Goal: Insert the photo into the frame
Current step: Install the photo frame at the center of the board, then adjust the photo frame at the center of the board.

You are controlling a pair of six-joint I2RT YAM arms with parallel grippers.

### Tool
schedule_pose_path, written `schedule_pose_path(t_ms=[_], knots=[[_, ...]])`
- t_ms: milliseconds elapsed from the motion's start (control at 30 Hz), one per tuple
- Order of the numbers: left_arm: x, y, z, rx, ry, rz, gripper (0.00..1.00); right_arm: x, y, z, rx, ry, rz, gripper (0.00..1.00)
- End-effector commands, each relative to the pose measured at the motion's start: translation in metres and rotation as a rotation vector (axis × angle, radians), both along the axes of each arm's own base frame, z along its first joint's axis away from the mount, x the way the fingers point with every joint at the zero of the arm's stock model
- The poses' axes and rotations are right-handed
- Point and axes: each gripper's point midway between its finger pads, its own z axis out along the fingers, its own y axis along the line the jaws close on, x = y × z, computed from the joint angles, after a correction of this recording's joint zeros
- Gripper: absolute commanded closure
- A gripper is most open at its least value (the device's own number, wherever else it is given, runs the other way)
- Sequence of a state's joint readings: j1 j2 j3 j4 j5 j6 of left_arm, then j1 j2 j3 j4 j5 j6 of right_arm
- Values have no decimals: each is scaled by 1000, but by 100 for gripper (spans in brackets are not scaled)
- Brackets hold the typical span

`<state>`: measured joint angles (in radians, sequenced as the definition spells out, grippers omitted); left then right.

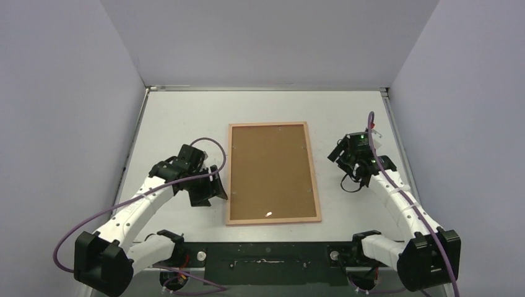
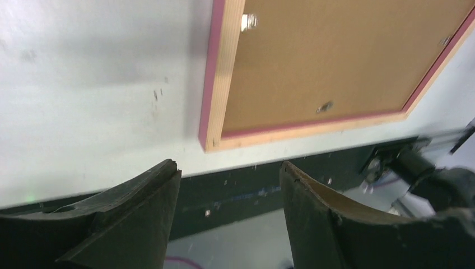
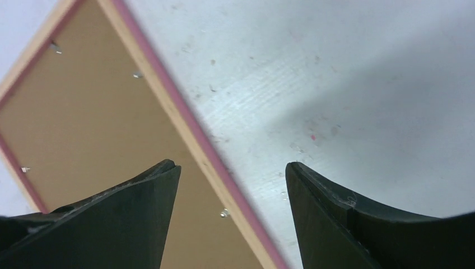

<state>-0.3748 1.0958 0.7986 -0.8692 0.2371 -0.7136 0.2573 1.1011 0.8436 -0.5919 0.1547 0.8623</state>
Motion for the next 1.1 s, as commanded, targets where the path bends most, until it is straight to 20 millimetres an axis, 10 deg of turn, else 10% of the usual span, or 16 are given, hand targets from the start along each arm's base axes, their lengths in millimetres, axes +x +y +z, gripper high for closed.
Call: schedule_pose_path(t_ms=[0,500,667,1067], knots=[[-59,-5,8,-23,138,-126,35,-27,3,-38,84,169,108,28],[-109,-74,-44,123,117,-431,35,-26,41,-76,303,234,170,25],[-90,-85,-65,162,50,-375,51,-26,48,-78,339,228,200,26],[-26,-69,-79,236,-123,-149,54,-36,65,-80,432,209,255,25]])
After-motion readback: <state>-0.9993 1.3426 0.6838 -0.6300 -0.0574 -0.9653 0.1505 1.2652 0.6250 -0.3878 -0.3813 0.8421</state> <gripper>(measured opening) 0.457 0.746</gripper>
